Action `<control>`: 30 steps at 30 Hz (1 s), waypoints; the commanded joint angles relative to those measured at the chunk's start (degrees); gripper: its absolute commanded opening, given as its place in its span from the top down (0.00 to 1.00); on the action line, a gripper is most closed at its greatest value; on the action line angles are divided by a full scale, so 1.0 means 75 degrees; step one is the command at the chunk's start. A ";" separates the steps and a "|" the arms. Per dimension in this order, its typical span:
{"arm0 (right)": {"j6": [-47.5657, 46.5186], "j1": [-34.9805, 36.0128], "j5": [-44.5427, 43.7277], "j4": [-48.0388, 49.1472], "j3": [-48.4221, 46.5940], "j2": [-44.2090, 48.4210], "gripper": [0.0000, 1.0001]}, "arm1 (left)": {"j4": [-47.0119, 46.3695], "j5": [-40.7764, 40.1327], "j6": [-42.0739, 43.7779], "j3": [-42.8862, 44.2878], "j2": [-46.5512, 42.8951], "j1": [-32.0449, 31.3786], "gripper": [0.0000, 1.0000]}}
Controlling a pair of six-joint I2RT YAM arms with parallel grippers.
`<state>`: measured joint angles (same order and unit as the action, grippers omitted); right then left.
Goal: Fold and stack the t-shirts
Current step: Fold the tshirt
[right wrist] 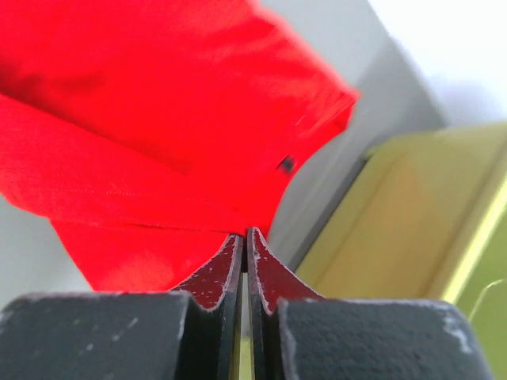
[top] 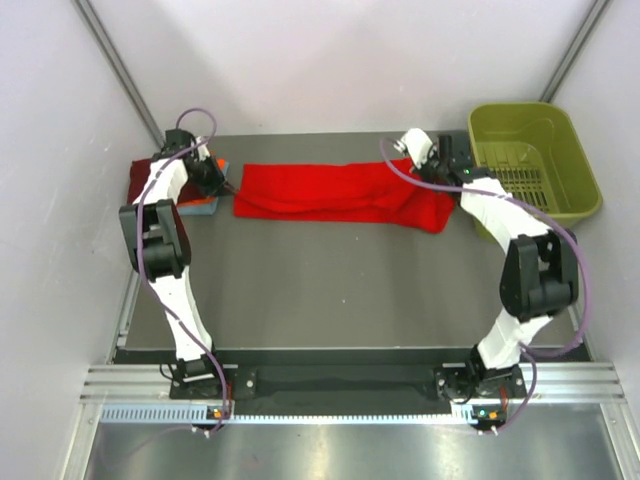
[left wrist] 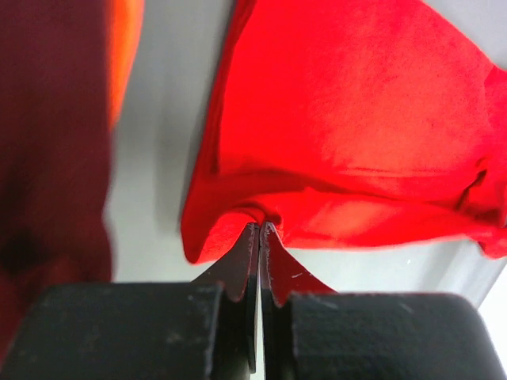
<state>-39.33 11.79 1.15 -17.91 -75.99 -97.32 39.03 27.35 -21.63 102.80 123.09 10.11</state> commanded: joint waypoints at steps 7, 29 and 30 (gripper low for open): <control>0.0088 -0.0084 -0.0399 0.0630 -0.1926 -0.1332 1.00 | -0.0340 -0.0260 0.0188 0.1935 0.0791 -0.0457 1.00; 0.0229 -0.0166 -0.1008 0.1158 -0.3415 -0.3032 1.00 | -0.0856 -0.1162 0.0177 0.3133 0.1858 -0.0656 1.00; 0.0240 -0.0189 -0.1032 0.1181 -0.3450 -0.3067 1.00 | -0.0833 -0.1198 0.0177 0.3133 0.1869 -0.0645 1.00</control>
<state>-38.46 11.33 -4.93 -12.75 -98.26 -119.20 36.03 20.18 -20.86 123.46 137.43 5.21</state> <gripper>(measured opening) 0.009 0.011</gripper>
